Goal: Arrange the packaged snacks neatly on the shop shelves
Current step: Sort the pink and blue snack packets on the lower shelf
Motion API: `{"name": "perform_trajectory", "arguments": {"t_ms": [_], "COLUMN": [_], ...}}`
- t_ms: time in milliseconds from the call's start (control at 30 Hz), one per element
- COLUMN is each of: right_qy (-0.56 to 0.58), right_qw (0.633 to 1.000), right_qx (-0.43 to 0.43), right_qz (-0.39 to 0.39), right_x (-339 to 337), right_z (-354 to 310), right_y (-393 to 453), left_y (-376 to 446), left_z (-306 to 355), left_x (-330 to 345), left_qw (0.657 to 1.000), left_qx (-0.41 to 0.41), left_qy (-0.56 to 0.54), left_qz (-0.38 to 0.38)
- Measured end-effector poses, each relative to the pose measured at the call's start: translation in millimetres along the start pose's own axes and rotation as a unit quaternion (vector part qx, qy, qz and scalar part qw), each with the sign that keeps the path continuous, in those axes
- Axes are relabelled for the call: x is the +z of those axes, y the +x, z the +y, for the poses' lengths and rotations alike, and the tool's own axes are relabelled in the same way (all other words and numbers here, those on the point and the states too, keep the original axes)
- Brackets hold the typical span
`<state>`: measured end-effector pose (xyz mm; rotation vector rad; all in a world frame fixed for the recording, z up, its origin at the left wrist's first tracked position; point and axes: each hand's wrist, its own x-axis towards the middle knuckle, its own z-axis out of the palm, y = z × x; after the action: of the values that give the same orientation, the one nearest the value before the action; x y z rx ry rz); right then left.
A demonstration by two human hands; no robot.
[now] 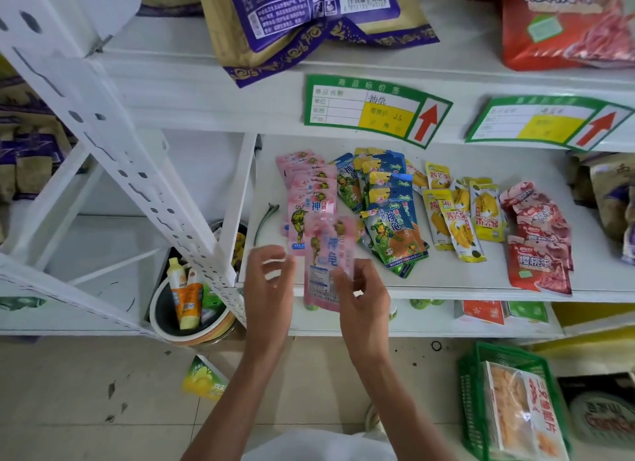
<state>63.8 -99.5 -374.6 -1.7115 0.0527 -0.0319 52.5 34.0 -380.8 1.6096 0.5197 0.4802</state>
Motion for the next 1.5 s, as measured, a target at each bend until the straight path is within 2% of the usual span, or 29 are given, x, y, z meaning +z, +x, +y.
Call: {"name": "perform_trajectory", "arguments": {"t_ms": [67,133,200,267,333,400,500,533,600,667,700,767,867,967,1033,1067,1133,1200,1267,1400,1500], "right_qy": [0.023,-0.007,-0.095,-0.182,-0.185,-0.152,-0.158,-0.175,-0.23,-0.284,-0.31,-0.341,-0.329,-0.35,-0.387,-0.417,-0.498,-0.53,-0.517,-0.454,-0.312], "right_qw": [0.997,0.992,0.992,0.983,0.982,0.985,0.985,0.982,0.971,0.957,0.948,0.937,0.942,0.936,0.914,0.898,0.862,0.843,0.851,0.89,0.95], "right_qx": [-0.029,-0.051,-0.05,-0.013,0.031,0.059,0.039,0.031,0.027,0.037,0.039,0.035,0.037,-0.02,-0.061,-0.058,0.009,0.077,0.088,0.037,0.027], "right_qz": [-0.07,-0.114,-0.072,-0.016,-0.029,-0.05,-0.057,-0.061,-0.059,-0.053,-0.058,-0.065,-0.053,0.018,0.107,0.124,0.096,0.049,0.018,0.02,0.009], "right_x": [8,14,15,10,5,5,13,16,22,28,32,37,36,15,-17,-36,-70,-90,-100,-122,-144], "right_z": [-1,3,10,18,28,38,43,43,45,48,49,51,49,44,38,36,38,43,49,48,36], "right_y": [-3,-4,2,11,24,42,70,79,97,113,117,122,121,121,133,142,160,170,174,180,179], "left_y": [-2,-1,4,13,23,36,61,70,75,68,63,53,40,33,32,30,21,10,-1,-8,-1], "left_z": [-1,-1,-3,-1,-2,-8,-32,-43,-58,-64,-66,-76,-89,-92,-91,-91,-88,-81,-71,-61,-59], "left_x": [8,11,8,2,2,7,13,14,14,14,15,17,24,27,30,32,40,56,80,127,139], "left_qw": [0.994,0.986,0.983,0.978,0.978,0.981,0.985,0.986,0.985,0.962,0.943,0.895,0.841,0.828,0.829,0.829,0.824,0.827,0.844,0.869,0.881], "left_qx": [-0.03,-0.061,-0.074,-0.097,-0.102,-0.079,-0.02,0.004,0.061,0.146,0.192,0.26,0.265,0.264,0.265,0.27,0.292,0.314,0.31,0.247,0.223], "left_qy": [-0.035,-0.061,-0.072,-0.08,-0.062,-0.029,0.03,0.071,0.152,0.23,0.271,0.354,0.454,0.48,0.481,0.482,0.48,0.462,0.432,0.422,0.411], "left_qz": [-0.096,-0.14,-0.154,-0.165,-0.172,-0.178,-0.168,-0.15,-0.061,-0.002,-0.008,-0.071,-0.128,-0.122,-0.106,-0.093,-0.073,-0.065,-0.072,-0.081,-0.074]}}
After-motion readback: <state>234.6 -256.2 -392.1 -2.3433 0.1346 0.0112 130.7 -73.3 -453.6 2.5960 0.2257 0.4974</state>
